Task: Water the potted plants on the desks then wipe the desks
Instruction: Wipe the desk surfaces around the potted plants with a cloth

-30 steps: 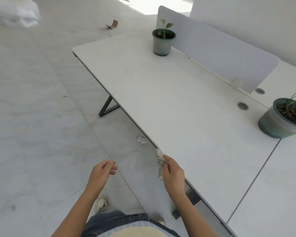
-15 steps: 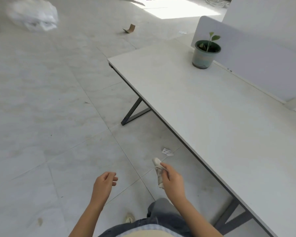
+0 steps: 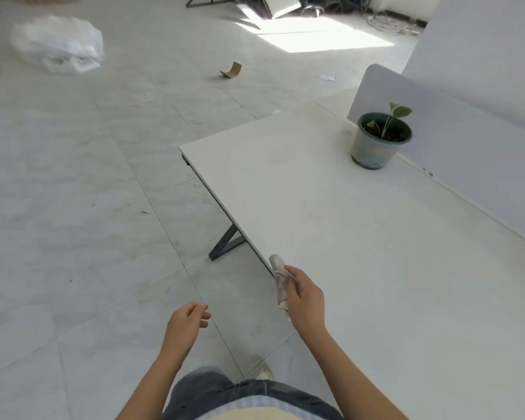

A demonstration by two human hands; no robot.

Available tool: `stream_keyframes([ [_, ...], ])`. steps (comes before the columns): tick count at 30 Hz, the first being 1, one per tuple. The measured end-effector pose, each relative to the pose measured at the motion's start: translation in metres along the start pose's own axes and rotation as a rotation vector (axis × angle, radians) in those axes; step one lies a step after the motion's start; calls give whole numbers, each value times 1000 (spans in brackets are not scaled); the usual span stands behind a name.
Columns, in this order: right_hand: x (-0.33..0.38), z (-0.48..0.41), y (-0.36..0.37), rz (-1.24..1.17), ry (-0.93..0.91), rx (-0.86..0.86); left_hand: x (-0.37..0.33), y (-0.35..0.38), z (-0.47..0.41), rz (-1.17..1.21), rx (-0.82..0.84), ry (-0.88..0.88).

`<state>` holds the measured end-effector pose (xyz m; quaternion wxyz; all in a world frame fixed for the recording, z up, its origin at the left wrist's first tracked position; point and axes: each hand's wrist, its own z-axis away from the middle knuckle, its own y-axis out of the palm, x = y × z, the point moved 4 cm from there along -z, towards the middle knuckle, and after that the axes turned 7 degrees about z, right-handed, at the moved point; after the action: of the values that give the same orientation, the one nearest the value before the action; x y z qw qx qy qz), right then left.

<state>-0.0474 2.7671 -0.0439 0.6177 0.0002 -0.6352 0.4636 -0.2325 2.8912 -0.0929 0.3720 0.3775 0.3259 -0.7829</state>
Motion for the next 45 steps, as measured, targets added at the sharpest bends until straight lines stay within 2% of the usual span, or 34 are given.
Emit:
stream_keyframes([
  [6, -11, -45, -10, -90, 118, -67, -31, 38, -51, -63, 111, -10],
  [10, -12, -84, -32, -133, 197, -241, -89, 60, -95, -53, 128, 120],
  [16, -4, -138, -56, -256, 390, -530, -186, 112, -181, -183, 346, 324],
  [22, 8, -179, -64, -306, 591, -762, -248, 158, -263, -345, 524, 456],
  [27, 15, -200, -76, -287, 694, -902, -274, 195, -316, -581, 561, 625],
  [31, 20, -212, -104, -191, 726, -1014, -287, 216, -343, -790, 493, 798],
  [35, 4, -238, -144, -22, 708, -1080, -278, 231, -362, -1005, 499, 819],
  [38, -22, -274, -173, 89, 665, -1018, -263, 234, -369, -1151, 496, 826],
  [42, -61, -333, -177, 220, 637, -587, -260, 239, -372, -1200, 472, 836],
  [45, -85, -358, -172, 374, 724, -446, -257, 240, -374, -1228, 441, 854],
])
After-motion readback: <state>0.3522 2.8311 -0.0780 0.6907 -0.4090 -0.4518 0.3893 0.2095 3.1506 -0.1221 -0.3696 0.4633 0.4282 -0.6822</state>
